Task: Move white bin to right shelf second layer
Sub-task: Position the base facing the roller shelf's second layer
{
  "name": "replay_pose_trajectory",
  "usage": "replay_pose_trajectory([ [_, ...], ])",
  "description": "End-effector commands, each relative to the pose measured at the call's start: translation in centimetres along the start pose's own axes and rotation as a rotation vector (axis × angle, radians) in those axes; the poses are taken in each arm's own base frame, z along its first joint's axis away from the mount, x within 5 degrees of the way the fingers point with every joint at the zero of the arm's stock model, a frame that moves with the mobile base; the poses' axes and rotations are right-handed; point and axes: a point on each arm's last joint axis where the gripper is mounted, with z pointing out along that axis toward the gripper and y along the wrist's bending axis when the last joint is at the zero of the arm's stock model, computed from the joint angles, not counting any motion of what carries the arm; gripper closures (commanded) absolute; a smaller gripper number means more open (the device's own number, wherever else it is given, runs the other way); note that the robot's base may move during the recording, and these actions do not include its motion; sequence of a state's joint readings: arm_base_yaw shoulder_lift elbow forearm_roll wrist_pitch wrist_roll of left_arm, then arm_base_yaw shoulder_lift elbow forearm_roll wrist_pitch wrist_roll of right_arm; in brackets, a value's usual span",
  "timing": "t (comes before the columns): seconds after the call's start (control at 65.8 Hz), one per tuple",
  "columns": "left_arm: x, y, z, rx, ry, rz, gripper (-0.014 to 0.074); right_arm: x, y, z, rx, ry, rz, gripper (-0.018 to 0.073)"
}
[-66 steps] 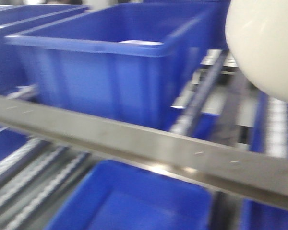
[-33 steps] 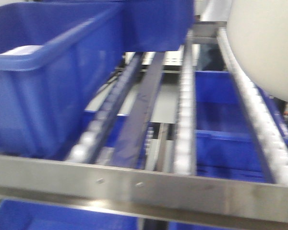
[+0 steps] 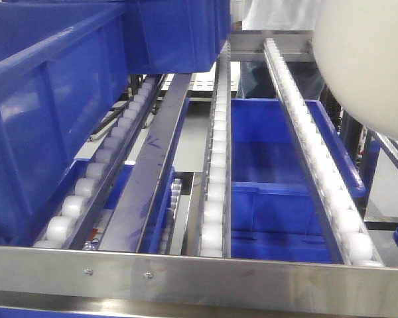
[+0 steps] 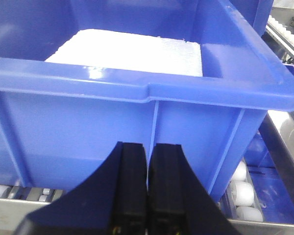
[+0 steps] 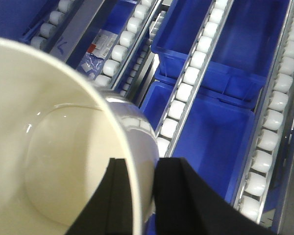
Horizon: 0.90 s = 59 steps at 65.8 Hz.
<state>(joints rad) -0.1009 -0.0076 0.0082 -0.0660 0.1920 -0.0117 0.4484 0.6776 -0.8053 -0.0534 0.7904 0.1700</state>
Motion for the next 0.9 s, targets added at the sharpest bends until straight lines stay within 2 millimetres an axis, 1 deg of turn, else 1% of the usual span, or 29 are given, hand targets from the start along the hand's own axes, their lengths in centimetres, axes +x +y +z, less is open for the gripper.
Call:
replay_pose_trajectory([
  [0.0, 0.00, 0.04, 0.01, 0.004, -0.082, -0.012, 0.0512, -1.50, 0.15, -0.65, -0.013, -0.114, -0.004, 0.0503],
  [0.881, 0.00, 0.04, 0.01, 0.004, -0.082, -0.012, 0.0512, -1.50, 0.15, -0.65, -0.013, -0.114, -0.004, 0.0503],
])
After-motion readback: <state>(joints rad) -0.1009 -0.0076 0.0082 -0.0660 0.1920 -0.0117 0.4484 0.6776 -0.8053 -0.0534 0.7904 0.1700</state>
